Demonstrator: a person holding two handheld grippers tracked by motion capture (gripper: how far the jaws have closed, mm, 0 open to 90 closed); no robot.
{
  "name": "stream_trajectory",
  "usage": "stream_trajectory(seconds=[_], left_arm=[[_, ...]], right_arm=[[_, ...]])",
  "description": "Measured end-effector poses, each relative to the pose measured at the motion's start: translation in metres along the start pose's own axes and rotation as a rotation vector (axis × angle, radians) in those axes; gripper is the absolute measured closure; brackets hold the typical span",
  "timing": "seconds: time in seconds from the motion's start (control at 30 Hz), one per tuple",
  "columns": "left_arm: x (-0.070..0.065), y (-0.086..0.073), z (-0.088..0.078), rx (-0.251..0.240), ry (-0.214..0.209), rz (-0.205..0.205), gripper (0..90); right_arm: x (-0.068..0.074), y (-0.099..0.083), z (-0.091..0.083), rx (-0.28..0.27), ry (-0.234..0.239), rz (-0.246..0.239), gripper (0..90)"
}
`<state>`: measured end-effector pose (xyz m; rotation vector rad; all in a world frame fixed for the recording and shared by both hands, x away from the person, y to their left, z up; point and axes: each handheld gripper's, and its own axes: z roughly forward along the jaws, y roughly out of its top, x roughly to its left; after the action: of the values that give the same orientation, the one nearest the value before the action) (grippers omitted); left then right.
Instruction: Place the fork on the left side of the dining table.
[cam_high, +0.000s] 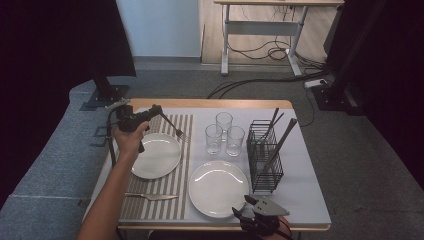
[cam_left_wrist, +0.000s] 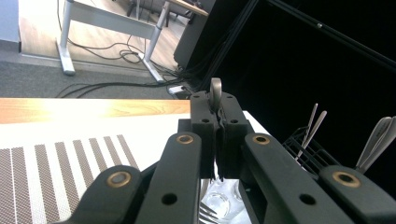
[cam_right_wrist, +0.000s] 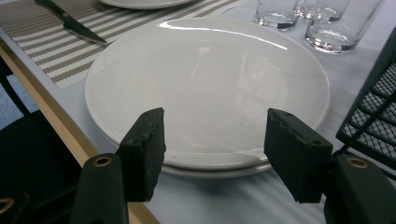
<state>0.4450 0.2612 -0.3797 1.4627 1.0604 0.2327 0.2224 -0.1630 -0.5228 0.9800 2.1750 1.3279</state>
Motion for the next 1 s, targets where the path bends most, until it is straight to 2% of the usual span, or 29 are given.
stream_trajectory(seconds=[0.43, 1.0], left_arm=[[0.002, 0.002, -0.001, -0.010, -0.001, -0.009, 87.4], [0.007, 0.001, 0.002, -0.014, 0.009, -0.015, 87.4]], right_arm=[[0.001, 0.010, 0.012, 0.009, 0.005, -0.024, 38.3], [-0.003, 0.012, 0.021, 0.012, 0.008, -0.018, 38.2]])
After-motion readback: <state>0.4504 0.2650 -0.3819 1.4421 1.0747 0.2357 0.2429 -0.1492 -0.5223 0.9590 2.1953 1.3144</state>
